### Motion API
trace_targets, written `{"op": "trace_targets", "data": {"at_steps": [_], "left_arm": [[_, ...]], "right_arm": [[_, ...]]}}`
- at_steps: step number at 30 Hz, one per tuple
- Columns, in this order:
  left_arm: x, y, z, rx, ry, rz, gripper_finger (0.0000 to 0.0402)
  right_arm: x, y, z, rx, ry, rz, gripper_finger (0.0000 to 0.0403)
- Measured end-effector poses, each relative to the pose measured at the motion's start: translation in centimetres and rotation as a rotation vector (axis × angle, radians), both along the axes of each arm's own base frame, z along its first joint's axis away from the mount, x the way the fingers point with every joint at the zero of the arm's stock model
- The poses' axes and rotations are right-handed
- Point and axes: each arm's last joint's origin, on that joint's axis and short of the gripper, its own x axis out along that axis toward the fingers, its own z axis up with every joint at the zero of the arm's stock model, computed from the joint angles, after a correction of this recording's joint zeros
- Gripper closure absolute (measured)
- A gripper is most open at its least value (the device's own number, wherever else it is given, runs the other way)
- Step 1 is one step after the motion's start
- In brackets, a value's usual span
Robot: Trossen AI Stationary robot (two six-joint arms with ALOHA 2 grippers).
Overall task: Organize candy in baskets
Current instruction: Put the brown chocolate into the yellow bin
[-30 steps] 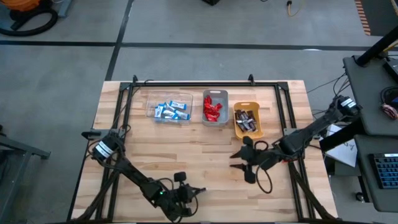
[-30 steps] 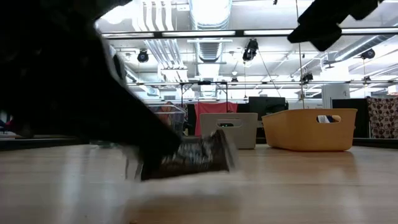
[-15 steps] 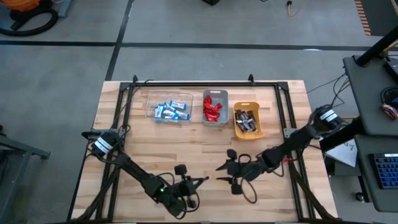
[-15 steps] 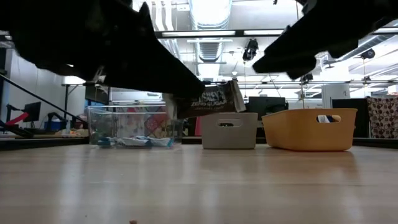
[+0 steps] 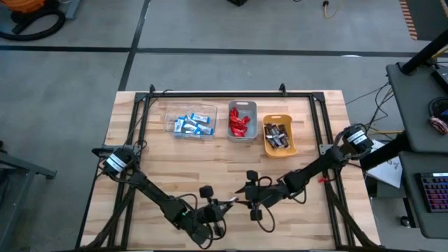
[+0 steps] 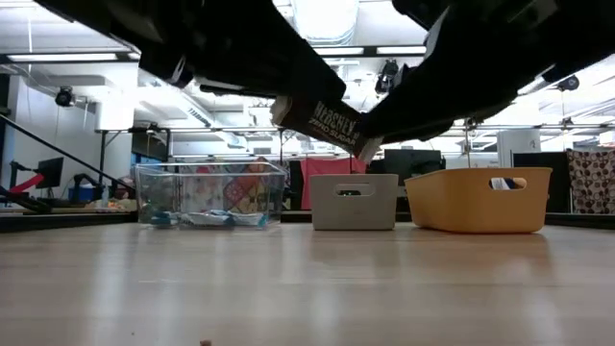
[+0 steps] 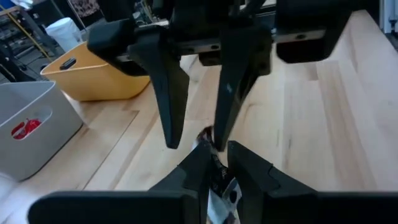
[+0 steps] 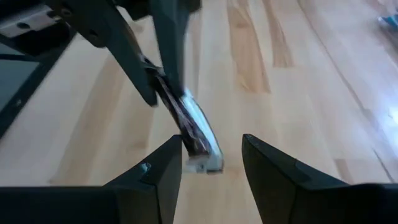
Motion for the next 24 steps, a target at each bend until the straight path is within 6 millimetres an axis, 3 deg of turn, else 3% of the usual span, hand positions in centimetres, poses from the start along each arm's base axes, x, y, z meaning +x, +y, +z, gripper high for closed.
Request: {"op": "trace_targets", "data": {"at_steps": [9, 15, 24], "left_arm": [[0.2, -0.2, 0.5, 0.014, 0.013, -0.004, 0.0364], [0.0, -0.2, 0.2, 0.016, 0.045, -0.024, 0.0364], [-1.4, -0.8, 0.3, 0.04, 0.12, -0.056, 0.0364]], "right_arm": [[-0.1, 0.2, 1.0, 0.015, -0.007, 0.094, 0.0383], [-0.3, 0.2, 0.6, 0.009, 0.028, 0.09, 0.039], [0.3, 0.6, -1.6, -0.005, 0.053, 0.148, 0.0379]]}}
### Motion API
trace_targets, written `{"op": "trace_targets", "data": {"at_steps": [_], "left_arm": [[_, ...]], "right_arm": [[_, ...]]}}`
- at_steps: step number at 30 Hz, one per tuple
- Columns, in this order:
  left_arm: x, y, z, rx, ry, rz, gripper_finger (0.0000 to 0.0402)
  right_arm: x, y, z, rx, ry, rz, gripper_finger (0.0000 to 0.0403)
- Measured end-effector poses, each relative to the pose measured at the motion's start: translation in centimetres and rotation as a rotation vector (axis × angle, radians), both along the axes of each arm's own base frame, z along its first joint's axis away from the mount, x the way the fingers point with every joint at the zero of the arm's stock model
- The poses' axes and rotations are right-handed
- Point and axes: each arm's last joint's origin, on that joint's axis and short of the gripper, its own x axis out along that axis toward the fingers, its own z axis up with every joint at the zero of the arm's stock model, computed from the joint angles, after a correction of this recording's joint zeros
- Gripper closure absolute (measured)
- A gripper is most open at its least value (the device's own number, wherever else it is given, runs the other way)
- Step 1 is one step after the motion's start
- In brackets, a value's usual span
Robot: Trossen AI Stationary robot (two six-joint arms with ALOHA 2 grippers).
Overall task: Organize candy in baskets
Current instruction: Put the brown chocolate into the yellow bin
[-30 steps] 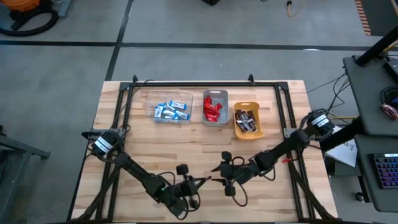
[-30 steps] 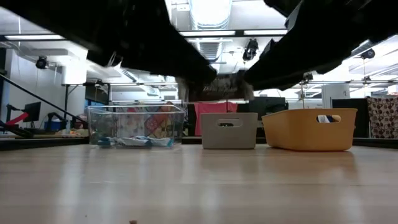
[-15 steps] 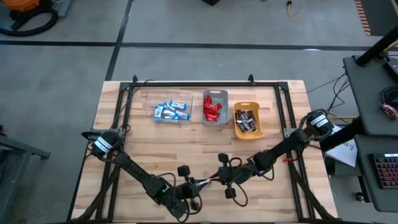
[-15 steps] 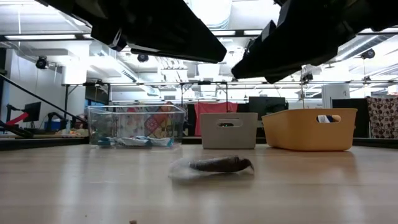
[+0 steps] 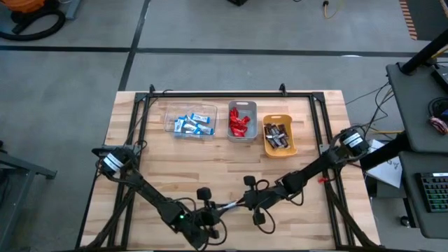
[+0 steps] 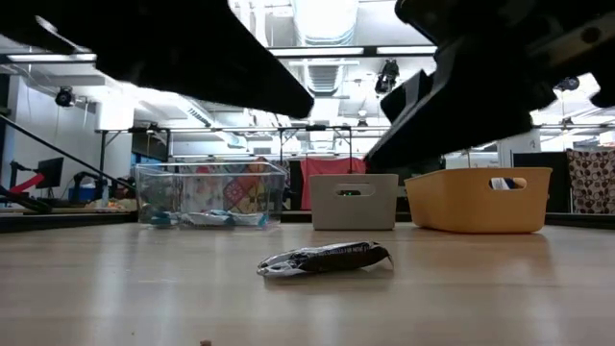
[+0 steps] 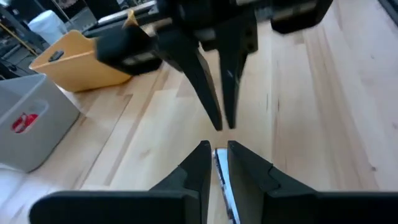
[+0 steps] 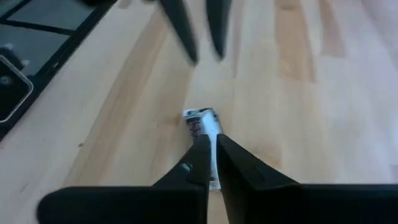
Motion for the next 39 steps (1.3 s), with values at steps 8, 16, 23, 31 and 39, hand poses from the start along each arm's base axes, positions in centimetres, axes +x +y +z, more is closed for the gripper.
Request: {"op": "trace_targets", "data": {"at_steps": [8, 16, 23, 31, 39], "left_arm": [[-2.8, 0.4, 2.8, 0.033, -0.024, -0.012, 0.0364], [-6.5, 3.2, 3.9, -0.006, -0.076, 0.004, 0.0364], [-8.5, 5.2, 4.2, -0.043, -0.172, -0.026, 0.0364], [-10.4, 7.1, 4.7, -0.091, -0.245, -0.036, 0.0364], [-11.8, 8.6, 6.1, -0.067, -0.287, -0.013, 0.0364]], "right_arm": [[1.2, 0.5, -1.5, 0.012, -0.01, -0.013, 0.0271], [2.4, 0.8, -2.5, 0.017, 0.017, -0.027, 0.0186], [2.7, 0.2, -4.5, 0.01, 0.069, -0.057, 0.0194], [2.9, 0.0, -4.9, -0.009, 0.071, -0.051, 0.027], [3.2, 0.0, -4.5, -0.053, 0.052, -0.009, 0.0381]]}}
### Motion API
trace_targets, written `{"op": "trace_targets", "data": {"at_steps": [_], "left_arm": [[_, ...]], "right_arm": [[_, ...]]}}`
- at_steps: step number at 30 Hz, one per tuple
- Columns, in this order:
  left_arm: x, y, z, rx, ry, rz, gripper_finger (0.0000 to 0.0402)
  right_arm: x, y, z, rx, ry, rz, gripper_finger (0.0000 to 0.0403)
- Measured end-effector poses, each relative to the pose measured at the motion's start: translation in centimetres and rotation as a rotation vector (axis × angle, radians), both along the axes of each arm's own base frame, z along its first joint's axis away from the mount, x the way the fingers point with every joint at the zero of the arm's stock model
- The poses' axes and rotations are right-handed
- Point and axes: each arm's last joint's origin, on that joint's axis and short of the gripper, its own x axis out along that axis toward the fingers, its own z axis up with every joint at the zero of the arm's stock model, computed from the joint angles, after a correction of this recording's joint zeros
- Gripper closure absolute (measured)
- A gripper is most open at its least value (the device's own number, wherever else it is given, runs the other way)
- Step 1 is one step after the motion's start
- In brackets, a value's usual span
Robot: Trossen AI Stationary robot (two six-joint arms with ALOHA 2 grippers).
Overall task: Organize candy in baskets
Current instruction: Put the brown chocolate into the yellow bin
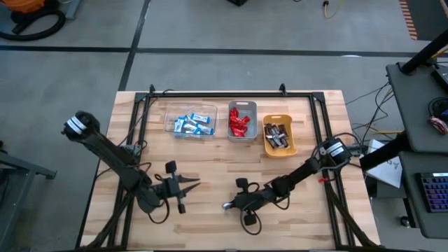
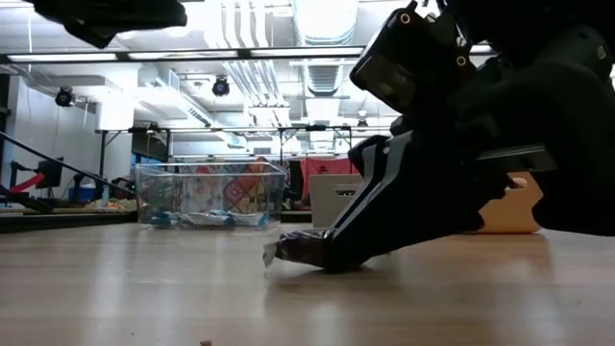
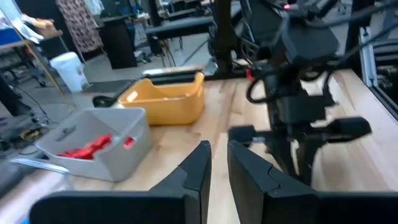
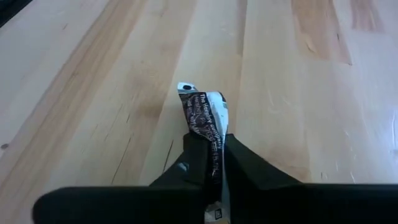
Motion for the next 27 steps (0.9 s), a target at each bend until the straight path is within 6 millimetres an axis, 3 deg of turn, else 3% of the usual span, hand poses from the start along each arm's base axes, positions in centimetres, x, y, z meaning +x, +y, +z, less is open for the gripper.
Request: {"op": "trace_targets", "data": {"at_steps": [6, 13, 19, 24, 27], "left_arm": [[-1.1, 1.1, 1.4, 0.041, -0.022, -0.002, 0.0364], [-2.2, 2.4, 3.0, 0.083, -0.05, -0.01, 0.0364], [-2.9, 4.4, 4.1, 0.092, -0.081, 0.029, 0.0364], [-2.4, 6.4, 3.7, 0.098, -0.072, 0.074, 0.0364], [-2.2, 7.7, 3.2, 0.103, -0.056, 0.048, 0.0364]], "right_arm": [[0.1, -0.3, 1.3, -0.003, 0.002, 0.013, 0.0379], [-1.0, -3.4, 7.6, -0.017, 0.023, -0.051, 0.0379], [-3.9, -9.0, 13.8, 0.006, 0.079, -0.222, 0.0379], [-7.1, -15.0, 16.6, 0.015, 0.163, -0.499, 0.0379], [-9.4, -18.6, 17.3, 0.02, 0.238, -0.702, 0.0379]]}}
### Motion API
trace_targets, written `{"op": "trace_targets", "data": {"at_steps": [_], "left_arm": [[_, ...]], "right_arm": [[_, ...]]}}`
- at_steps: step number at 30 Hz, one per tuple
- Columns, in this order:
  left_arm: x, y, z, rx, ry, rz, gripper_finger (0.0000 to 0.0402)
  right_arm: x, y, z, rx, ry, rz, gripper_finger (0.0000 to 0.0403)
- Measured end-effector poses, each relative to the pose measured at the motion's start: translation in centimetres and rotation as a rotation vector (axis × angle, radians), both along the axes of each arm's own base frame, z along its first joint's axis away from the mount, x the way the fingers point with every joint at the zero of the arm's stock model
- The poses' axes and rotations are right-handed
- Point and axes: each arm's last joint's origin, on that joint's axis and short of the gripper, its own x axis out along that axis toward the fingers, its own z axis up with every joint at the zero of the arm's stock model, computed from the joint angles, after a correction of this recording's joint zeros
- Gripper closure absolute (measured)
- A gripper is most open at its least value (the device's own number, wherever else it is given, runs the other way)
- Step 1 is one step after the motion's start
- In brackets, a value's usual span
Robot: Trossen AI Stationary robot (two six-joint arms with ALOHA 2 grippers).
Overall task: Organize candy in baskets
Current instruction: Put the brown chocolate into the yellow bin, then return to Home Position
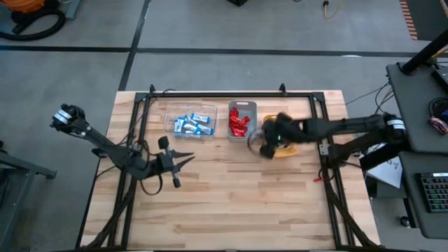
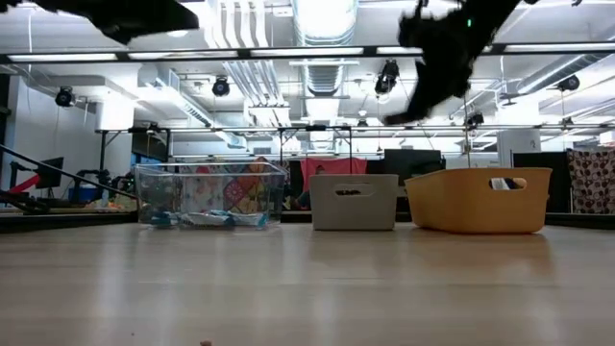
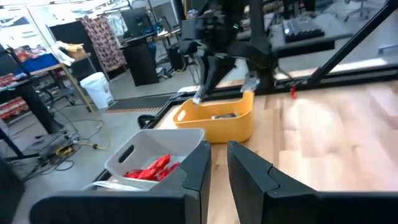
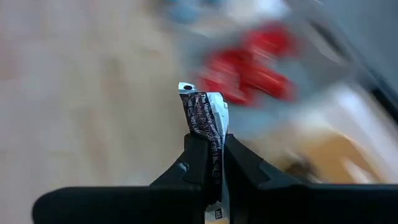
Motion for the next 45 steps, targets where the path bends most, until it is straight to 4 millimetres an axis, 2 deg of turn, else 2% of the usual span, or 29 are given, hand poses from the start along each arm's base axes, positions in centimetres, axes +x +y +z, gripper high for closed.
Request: {"op": "trace_targets", "data": {"at_steps": [3, 6, 9, 11, 15, 19, 23, 29, 36, 40, 45], "left_arm": [[0.0, 1.2, -0.3, 0.03, 0.021, 0.017, 0.0364], [-0.3, 1.9, 0.0, 0.066, 0.039, 0.037, 0.0364], [-0.7, 2.2, 0.4, 0.018, -0.001, 0.091, 0.0364], [-0.9, 2.4, 0.4, -0.076, -0.051, 0.168, 0.0364], [-0.8, 2.5, 0.3, -0.284, -0.151, 0.212, 0.0364], [-0.6, 2.5, 0.7, -0.254, -0.185, 0.26, 0.0364], [-0.7, 2.6, 0.8, -0.16, -0.139, 0.247, 0.0364], [-2.0, 3.0, 1.7, -0.137, -0.1, 0.072, 0.0364], [-4.7, 4.3, 1.8, -0.184, -0.113, -0.002, 0.0364], [-5.6, 4.5, 1.7, -0.207, -0.137, -0.114, 0.0364], [-6.6, 5.4, 1.1, -0.182, -0.12, -0.027, 0.0364]], "right_arm": [[-2.0, -3.0, 0.0, 0.029, 0.087, -0.164, 0.038], [-3.4, -5.0, -0.4, 0.046, 0.151, -0.266, 0.0379], [-4.0, -6.2, -1.0, 0.056, 0.189, -0.32, 0.0366], [-4.2, -6.6, -1.2, 0.083, 0.205, -0.341, 0.0348], [-4.2, -6.7, -1.8, 0.095, 0.235, -0.352, 0.0299], [-4.0, -6.8, -2.0, 0.096, 0.243, -0.35, 0.0255], [-4.1, -6.7, -1.8, 0.092, 0.236, -0.346, 0.0231], [-3.8, -5.6, -1.0, 0.051, 0.144, -0.214, 0.0227], [-3.3, -3.9, -0.5, -0.05, -0.096, 0.174, 0.0244], [-3.2, -3.4, -0.2, -0.032, -0.173, 0.177, 0.0252], [-3.2, -3.3, -0.7, -0.062, -0.159, 0.235, 0.0253]]}}
